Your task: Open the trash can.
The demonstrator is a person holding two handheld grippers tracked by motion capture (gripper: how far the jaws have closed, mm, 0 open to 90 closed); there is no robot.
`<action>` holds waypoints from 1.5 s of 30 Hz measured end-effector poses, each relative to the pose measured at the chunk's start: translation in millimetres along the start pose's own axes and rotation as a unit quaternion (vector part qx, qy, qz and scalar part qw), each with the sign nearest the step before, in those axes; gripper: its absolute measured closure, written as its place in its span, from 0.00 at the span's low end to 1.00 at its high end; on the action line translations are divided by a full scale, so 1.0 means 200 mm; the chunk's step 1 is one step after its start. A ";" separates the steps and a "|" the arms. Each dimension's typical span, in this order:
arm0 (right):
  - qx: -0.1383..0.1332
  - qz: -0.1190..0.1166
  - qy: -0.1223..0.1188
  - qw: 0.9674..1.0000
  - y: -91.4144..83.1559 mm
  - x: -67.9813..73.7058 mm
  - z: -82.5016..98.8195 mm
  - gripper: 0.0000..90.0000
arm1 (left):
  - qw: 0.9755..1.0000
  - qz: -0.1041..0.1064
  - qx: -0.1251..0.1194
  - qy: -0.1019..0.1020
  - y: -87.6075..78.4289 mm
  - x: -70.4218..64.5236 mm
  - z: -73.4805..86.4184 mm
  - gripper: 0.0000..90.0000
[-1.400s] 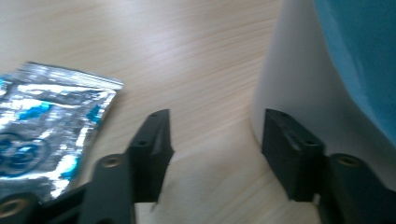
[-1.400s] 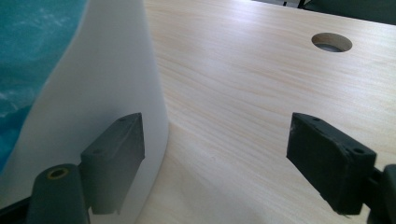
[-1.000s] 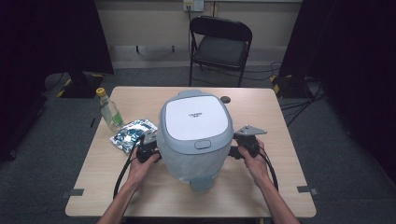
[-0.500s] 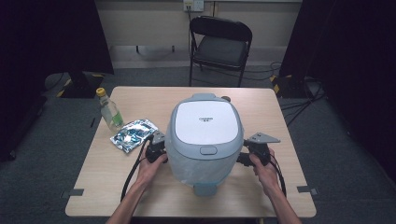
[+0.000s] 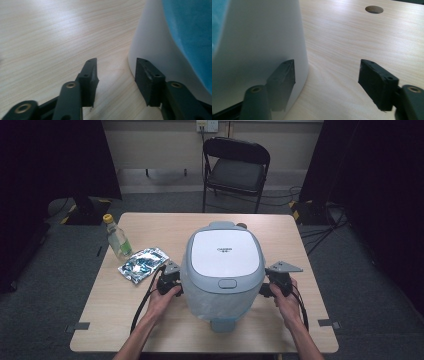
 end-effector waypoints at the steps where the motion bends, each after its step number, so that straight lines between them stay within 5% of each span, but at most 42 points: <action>1: 0.000 -0.002 -0.001 1.000 0.00 0.00 0.01 0.29 | 1.000 -0.004 0.004 -0.004 0.00 0.01 0.00 0.53; 6: 0.029 -0.001 0.008 1.000 0.02 -0.03 0.06 0.30 | 1.000 -0.010 0.023 -0.001 -0.02 0.05 0.03 0.40; 8: 0.038 0.008 0.012 0.999 0.02 -0.06 0.09 0.30 | 0.999 -0.006 0.028 -0.018 -0.05 0.08 0.05 0.34; 10: 0.048 0.014 0.014 0.999 0.00 -0.08 0.13 0.30 | 0.999 0.014 0.024 -0.035 -0.09 0.09 0.05 0.33; 15: 0.081 0.030 0.022 0.996 0.00 -0.14 0.28 0.29 | 0.999 0.010 0.007 -0.049 -0.19 0.13 0.04 0.23; 18: 0.092 0.027 0.023 0.995 0.01 -0.14 0.32 0.29 | 0.999 0.026 0.010 -0.045 -0.23 0.12 0.04 0.20; 20: 0.091 0.020 0.028 0.995 0.02 -0.14 0.33 0.25 | 0.997 0.055 -0.008 -0.051 -0.27 0.11 0.01 0.20; 23: 0.095 0.034 0.018 0.995 0.04 -0.15 0.36 0.22 | 0.996 0.064 -0.042 -0.045 -0.36 0.10 -0.03 0.22; 28: 0.091 0.040 -0.001 0.995 0.05 -0.13 0.37 0.17 | 0.996 0.070 -0.051 -0.013 -0.46 0.06 -0.09 0.25; 36: 0.091 0.041 0.000 0.995 0.05 -0.13 0.37 0.17 | 0.995 0.068 -0.077 0.005 -0.62 0.01 -0.18 0.29; 45: 0.093 0.037 -0.003 0.995 0.05 -0.13 0.37 0.15 | 0.987 0.073 -0.136 0.047 -0.83 -0.09 -0.34 0.59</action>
Point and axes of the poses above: each handheld gripper's, and its own axes: y roughly forward along the jaws, z roughly out of its underside, x roughly to its left, the point moved 9 cm from there along y, roughly forward along the jaws, and after that the axes turned 13 degrees about x, right-handed, at the moved point
